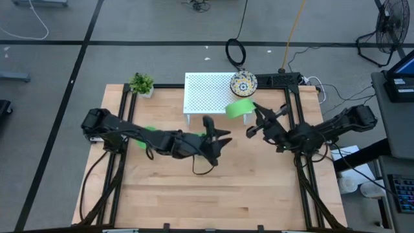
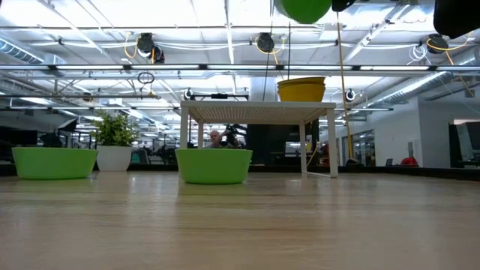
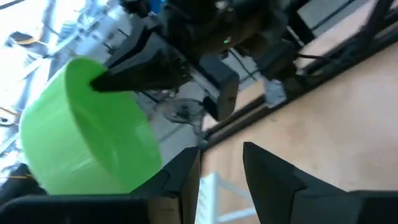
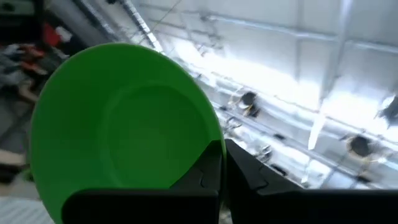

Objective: Pick & Place Mini bowls
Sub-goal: Put the green bowl on the shelf

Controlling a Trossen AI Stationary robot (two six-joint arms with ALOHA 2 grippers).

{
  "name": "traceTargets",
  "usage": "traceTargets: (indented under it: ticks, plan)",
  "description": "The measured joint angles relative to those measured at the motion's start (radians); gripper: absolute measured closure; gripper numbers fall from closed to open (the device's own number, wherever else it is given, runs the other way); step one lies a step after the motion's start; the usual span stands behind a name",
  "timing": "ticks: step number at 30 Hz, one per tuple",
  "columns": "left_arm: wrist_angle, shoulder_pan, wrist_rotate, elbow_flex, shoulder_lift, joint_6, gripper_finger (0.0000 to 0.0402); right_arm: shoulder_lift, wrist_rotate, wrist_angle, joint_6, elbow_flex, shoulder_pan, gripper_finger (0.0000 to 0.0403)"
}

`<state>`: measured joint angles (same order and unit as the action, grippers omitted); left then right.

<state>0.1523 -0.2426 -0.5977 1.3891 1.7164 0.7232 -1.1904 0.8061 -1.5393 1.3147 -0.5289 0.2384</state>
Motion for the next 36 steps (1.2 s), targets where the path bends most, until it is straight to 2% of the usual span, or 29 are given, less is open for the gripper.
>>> traceTargets:
  ticks: [4,10,15,21,27,36]
  plan:
    - [0.111,0.024,-0.025,0.0,0.001,0.032,0.0273,0.023,-0.028,-0.026,0.071,0.003,0.008,0.0403]
    - [0.206,0.085,-0.163,0.0,0.001,-0.004,0.0273,0.048,-0.115,-0.028,0.035,0.005,-0.037,0.0403]
    - [0.262,0.149,-0.112,0.0,0.015,-0.08,0.0273,0.046,-0.126,-0.028,-0.032,0.005,-0.094,0.0403]
    - [0.379,0.188,-0.042,-0.001,0.065,-0.077,0.0273,0.04,-0.148,-0.027,-0.134,0.005,-0.133,0.0403]
    - [0.497,0.194,-0.091,-0.002,0.091,-0.008,0.0273,0.032,-0.146,-0.016,-0.184,0.005,-0.142,0.0403]
    - [0.661,0.191,-0.085,-0.002,0.09,0.013,0.0273,0.032,-0.147,-0.002,-0.257,0.003,-0.139,0.0403]
